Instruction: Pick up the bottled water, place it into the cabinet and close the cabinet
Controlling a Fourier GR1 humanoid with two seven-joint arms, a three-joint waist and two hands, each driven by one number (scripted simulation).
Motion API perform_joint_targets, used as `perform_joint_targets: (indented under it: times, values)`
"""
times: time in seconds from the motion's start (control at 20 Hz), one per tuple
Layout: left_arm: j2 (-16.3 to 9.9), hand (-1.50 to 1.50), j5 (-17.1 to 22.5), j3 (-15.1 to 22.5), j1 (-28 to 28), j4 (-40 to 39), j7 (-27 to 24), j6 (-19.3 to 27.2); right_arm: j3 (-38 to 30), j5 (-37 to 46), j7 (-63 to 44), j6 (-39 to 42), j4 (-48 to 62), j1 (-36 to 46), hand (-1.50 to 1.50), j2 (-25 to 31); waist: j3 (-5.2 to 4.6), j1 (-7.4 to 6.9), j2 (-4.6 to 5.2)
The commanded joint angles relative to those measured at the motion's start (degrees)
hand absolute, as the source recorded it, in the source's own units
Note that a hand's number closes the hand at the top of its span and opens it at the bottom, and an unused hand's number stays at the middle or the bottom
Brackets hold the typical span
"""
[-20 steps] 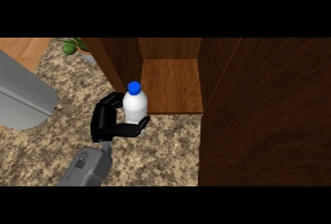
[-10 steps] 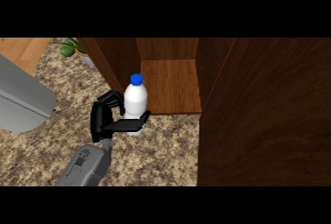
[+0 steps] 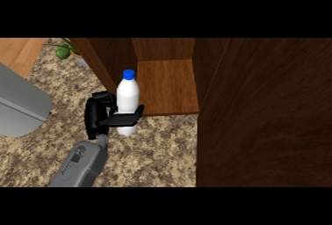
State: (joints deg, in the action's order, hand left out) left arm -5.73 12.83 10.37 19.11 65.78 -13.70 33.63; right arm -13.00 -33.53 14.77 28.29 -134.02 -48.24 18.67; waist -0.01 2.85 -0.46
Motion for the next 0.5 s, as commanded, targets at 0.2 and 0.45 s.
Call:
perform_joint_targets:
  times: [0.2, 0.45]
  values:
    - [2.7, 1.50, -2.4, 1.5, 14.9, -7.0, 2.7, 0.9, -0.4, -4.6, -1.9, -0.8, -6.2, -1.1, -1.50, 1.1, -0.21, 3.89, 1.52]
    - [1.4, 1.50, -5.0, 2.0, 17.0, -9.1, 3.2, 2.8, 0.9, -3.4, -1.9, -0.5, -4.3, 0.7, -1.50, 2.1, -0.14, 4.01, 1.80]
